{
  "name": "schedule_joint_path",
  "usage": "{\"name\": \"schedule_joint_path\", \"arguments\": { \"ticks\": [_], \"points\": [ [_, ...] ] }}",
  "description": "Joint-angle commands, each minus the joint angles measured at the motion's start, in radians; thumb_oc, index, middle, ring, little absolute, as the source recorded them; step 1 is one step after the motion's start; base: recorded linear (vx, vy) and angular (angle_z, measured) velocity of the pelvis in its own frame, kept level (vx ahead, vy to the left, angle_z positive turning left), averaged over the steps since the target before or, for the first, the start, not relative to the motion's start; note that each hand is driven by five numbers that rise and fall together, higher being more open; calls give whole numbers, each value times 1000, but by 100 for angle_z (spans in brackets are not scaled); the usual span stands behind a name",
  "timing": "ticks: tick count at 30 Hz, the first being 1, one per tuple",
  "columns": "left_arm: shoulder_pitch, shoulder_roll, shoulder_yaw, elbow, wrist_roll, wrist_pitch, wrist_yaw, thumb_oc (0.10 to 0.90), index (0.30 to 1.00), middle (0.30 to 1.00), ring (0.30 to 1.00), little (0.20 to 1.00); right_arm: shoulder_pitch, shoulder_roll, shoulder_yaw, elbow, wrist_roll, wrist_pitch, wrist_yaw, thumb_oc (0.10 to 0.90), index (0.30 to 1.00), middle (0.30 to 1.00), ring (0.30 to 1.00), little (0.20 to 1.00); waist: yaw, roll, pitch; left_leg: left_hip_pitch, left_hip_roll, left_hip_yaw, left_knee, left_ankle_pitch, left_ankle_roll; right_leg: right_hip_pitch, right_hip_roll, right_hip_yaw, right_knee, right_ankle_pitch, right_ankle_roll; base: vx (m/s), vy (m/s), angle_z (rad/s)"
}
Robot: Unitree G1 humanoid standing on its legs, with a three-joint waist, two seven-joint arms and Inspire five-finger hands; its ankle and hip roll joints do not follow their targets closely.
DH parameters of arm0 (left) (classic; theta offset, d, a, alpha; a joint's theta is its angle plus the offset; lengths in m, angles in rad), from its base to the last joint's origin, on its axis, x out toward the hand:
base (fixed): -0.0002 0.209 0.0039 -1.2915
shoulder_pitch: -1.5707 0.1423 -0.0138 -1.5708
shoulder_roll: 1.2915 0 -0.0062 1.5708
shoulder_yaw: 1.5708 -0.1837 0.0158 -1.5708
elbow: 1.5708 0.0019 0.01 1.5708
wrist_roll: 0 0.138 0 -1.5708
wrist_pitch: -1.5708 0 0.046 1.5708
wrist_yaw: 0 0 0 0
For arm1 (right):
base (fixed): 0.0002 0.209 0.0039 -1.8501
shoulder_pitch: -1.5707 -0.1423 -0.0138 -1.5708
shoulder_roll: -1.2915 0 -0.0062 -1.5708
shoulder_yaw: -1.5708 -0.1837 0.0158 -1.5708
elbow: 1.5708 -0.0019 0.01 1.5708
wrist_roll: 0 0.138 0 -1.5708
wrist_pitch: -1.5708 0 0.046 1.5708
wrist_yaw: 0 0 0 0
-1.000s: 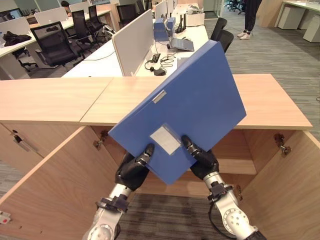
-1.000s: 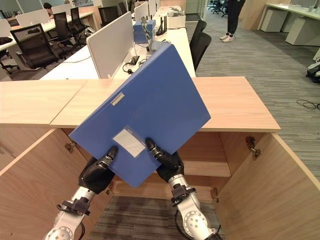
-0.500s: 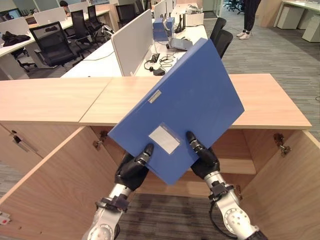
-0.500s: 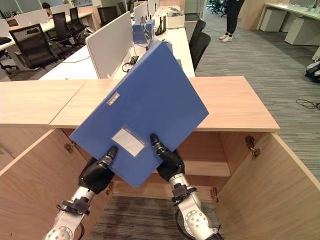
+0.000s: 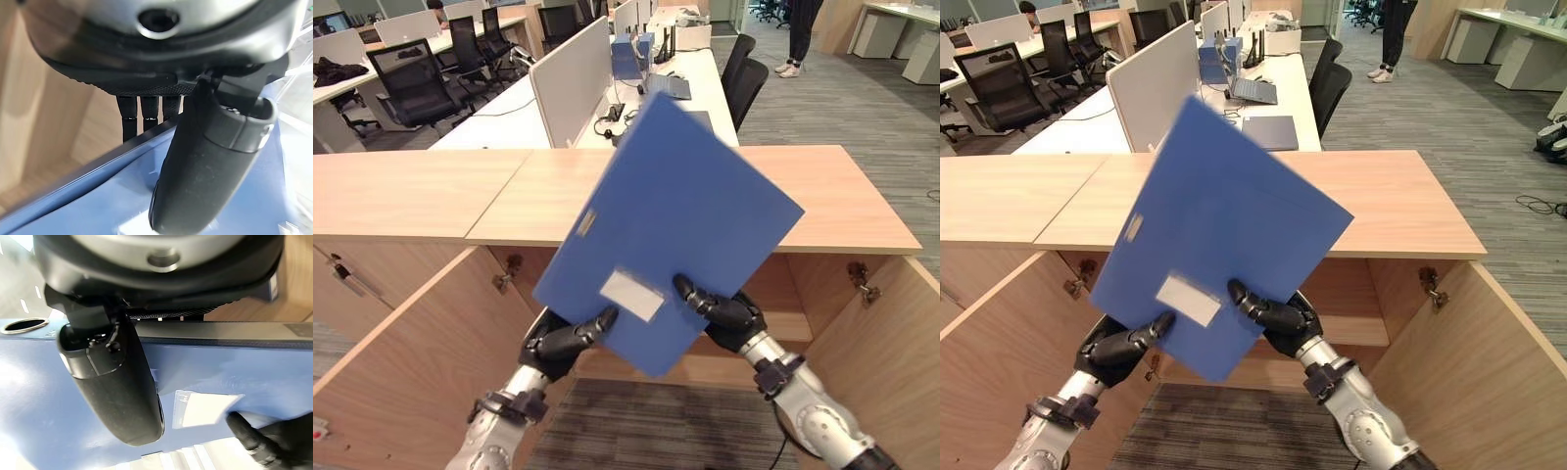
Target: Put the empty folder in the office cabinet
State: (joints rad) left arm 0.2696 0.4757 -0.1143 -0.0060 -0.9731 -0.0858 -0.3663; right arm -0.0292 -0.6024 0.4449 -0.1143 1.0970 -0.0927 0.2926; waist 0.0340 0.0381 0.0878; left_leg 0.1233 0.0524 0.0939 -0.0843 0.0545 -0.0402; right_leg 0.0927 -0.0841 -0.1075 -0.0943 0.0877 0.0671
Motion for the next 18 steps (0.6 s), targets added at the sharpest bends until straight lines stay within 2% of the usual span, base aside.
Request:
{"name": "schedule_joint_path", "arguments": {
  "ticks": [1, 3, 5, 9, 12, 13, 15, 18],
  "points": [
    [-57, 62, 69, 96, 105, -111, -1, 800, 900, 900, 900, 900, -125, -35, 9, -173, -142, -9, 144, 400, 300, 300, 300, 300, 16, -52, -41, -29, 41, -61, -3, -24, -65, 54, -74, -43, 17, -39, 86, 0, 0, 0],
    [-60, 69, 71, 130, 146, -118, 6, 800, 900, 900, 900, 900, -127, -55, 6, -173, -153, -4, 153, 400, 300, 300, 300, 300, 17, -51, -40, -30, 42, -61, -3, -23, -65, 53, -74, -43, 17, -39, 86, 0, 0, 0],
    [-47, 67, 81, 263, 278, -127, 24, 800, 900, 900, 900, 900, -133, -103, -9, -182, -220, -9, 169, 400, 300, 300, 300, 300, 19, -50, -39, -33, 43, -60, -3, -21, -66, 51, -74, -46, 17, -39, 88, 0, 6, 2],
    [-36, 55, 74, 461, 507, -132, 64, 800, 900, 900, 900, 900, -134, -116, -61, -191, -305, -26, 172, 400, 300, 300, 300, 300, 20, -48, -38, -35, 44, -58, -3, -21, -65, 48, -76, -49, 17, -39, 90, 2, 4, 2],
    [-41, 24, 62, 609, 648, -129, 85, 800, 900, 900, 900, 900, -128, -112, -97, -197, -387, -43, 163, 400, 300, 300, 300, 300, 20, -47, -37, -37, 45, -58, -3, -22, -64, 46, -75, -50, 16, -39, 89, 0, 0, 0],
    [-43, 23, 61, 611, 649, -130, 85, 800, 900, 900, 900, 900, -128, -112, -98, -198, -388, -42, 163, 400, 300, 300, 300, 300, 21, -46, -37, -37, 45, -58, -3, -22, -64, 46, -75, -50, 16, -39, 89, 0, 0, 0],
    [-70, -24, 39, 788, 781, -124, 102, 800, 900, 900, 900, 900, -125, -116, -105, -178, -493, -60, 150, 400, 300, 300, 300, 300, 20, -46, -38, -40, 44, -58, -3, -22, -63, 44, -75, -51, 17, -40, 90, 1, 12, 2],
    [-99, -60, 11, 924, 894, -122, 115, 800, 900, 900, 900, 900, -113, -110, -93, -151, -543, -58, 152, 400, 300, 300, 300, 300, 19, -46, -38, -42, 44, -61, -3, -22, -63, 44, -75, -54, 18, -43, 89, 5, 7, 5]
  ]
}}
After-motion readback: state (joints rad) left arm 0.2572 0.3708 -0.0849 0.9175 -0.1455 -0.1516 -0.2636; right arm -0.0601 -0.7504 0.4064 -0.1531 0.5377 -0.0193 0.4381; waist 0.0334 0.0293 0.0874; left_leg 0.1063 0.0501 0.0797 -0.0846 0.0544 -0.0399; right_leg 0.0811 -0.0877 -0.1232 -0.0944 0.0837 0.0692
